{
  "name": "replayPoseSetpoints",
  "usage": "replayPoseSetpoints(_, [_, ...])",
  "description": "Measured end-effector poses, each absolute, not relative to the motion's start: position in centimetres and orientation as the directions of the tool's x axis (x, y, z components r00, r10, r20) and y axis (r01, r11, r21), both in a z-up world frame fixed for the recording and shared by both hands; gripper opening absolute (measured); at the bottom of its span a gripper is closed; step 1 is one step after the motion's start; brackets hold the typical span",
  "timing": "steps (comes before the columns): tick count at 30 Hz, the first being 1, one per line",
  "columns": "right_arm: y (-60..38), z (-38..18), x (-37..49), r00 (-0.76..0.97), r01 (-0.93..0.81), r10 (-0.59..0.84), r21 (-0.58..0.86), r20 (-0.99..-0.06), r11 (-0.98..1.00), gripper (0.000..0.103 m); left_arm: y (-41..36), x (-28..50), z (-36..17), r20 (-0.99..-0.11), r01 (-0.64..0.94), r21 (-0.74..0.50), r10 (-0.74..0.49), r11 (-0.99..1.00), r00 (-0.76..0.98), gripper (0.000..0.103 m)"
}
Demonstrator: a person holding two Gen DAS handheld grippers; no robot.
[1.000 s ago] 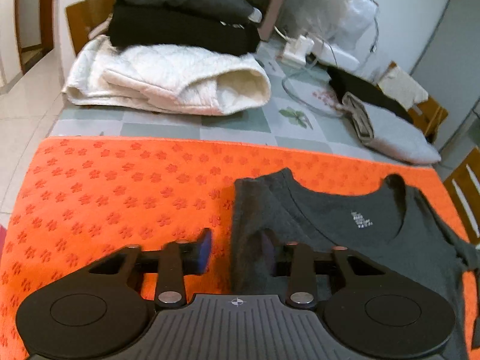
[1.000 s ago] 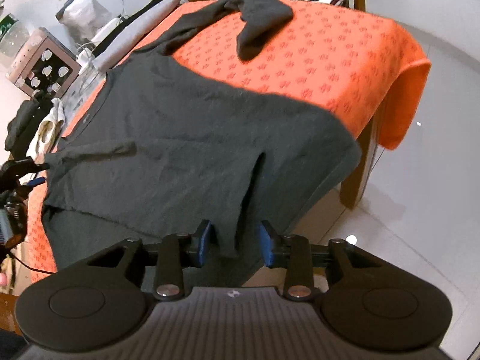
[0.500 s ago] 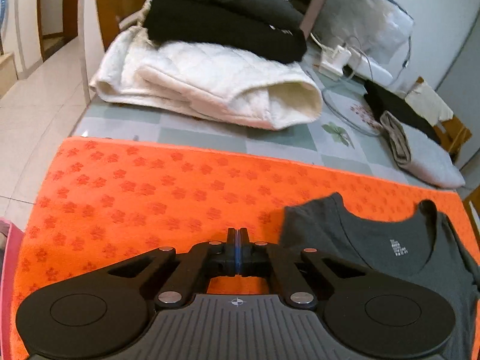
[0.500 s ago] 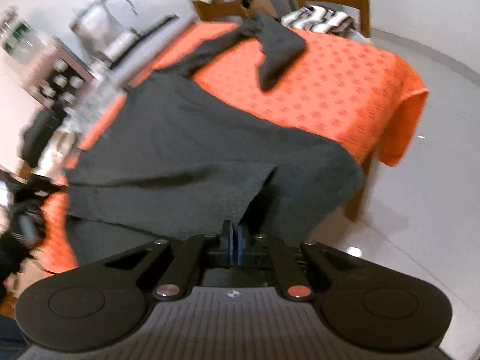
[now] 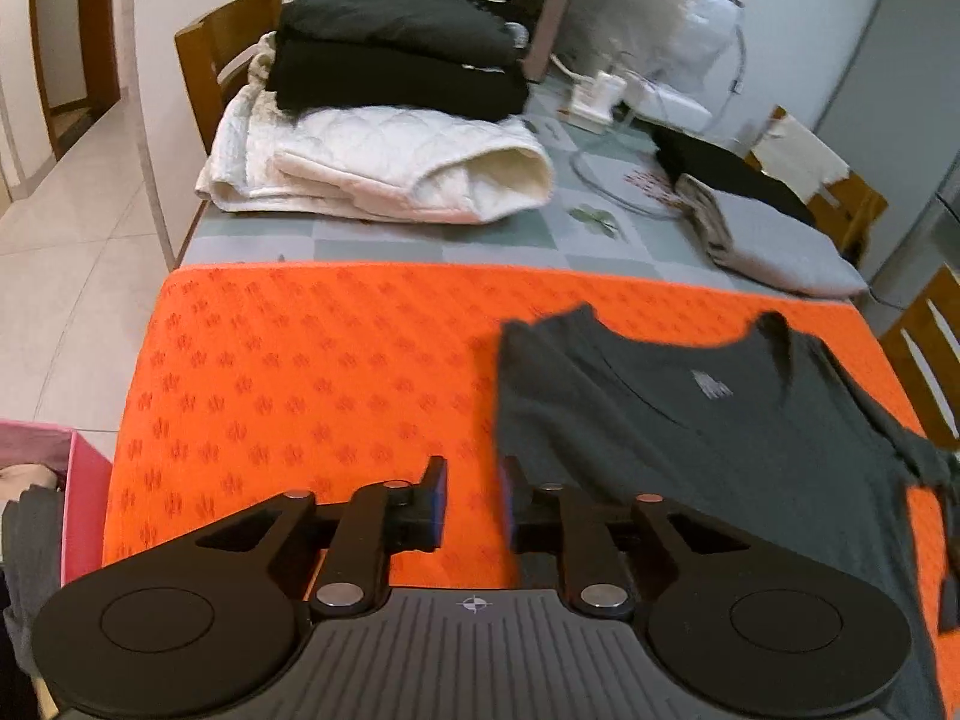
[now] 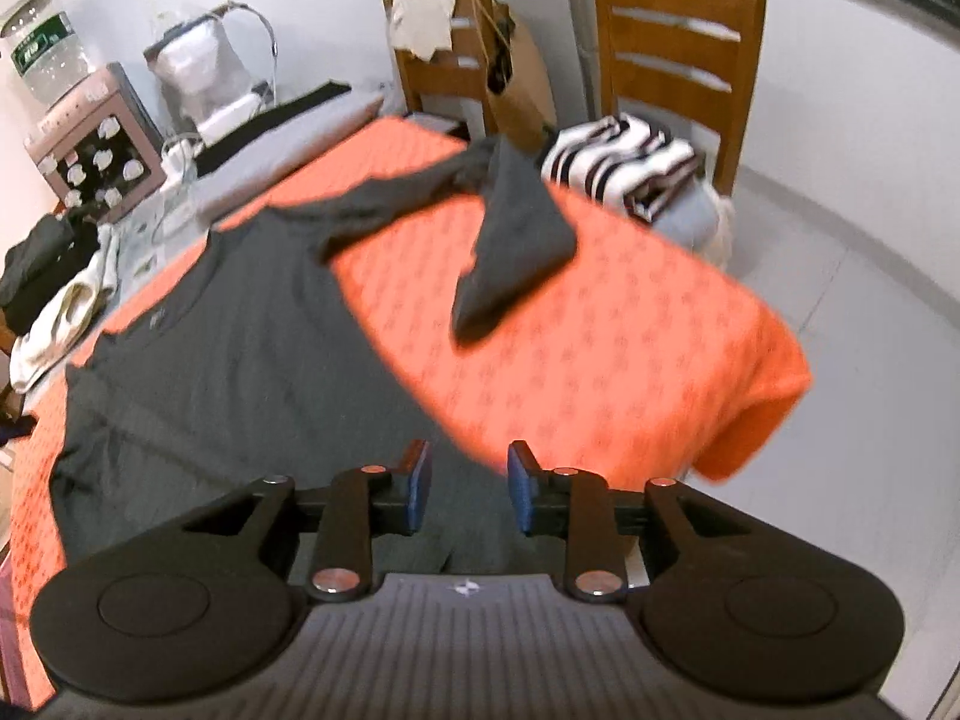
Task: Fold clothes
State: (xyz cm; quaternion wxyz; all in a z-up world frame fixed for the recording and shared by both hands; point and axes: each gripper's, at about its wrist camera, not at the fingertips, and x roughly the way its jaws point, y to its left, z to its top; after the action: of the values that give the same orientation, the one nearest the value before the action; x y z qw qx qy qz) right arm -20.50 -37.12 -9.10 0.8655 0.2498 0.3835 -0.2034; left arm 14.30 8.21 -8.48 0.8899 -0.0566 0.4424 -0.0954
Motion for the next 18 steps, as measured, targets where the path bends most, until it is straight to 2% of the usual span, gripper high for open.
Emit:
replayPoseSetpoints(5, [-41.0,-9.6,-16.5,0.624,0.522,-0.156,0.26,-0.766,0.812,0.049,5.5,10.3,-7.2,-0.752,0.148,-0.157,-0.215,0.976,0.623,0.04])
replayPoseSetpoints(10, [-42.8,-11.3,-12.2,0.618,0.487,-0.11,0.269,-0.778,0.831,0.05,2.5,6.4,-6.4,-0.733,0.168,-0.173,-0.241,0.971,0.636,0.052])
replayPoseSetpoints(16, [-44.1,-14.3,-8.9,0.602,0.447,-0.026,0.31,-0.798,0.839,0.05,-0.7,2.4,-5.9,-0.725,0.17,-0.16,-0.233,0.972,0.648,0.057])
replayPoseSetpoints(17, [-44.3,-14.6,-8.6,0.601,0.437,-0.02,0.308,-0.799,0.845,0.047,-1.2,1.7,-5.8,-0.724,0.17,-0.154,-0.228,0.973,0.651,0.057])
replayPoseSetpoints(18, [-44.5,-14.8,-8.4,0.6,0.426,-0.014,0.304,-0.8,0.852,0.032,-1.6,1.1,-5.8,-0.723,0.172,-0.143,-0.222,0.975,0.655,0.058])
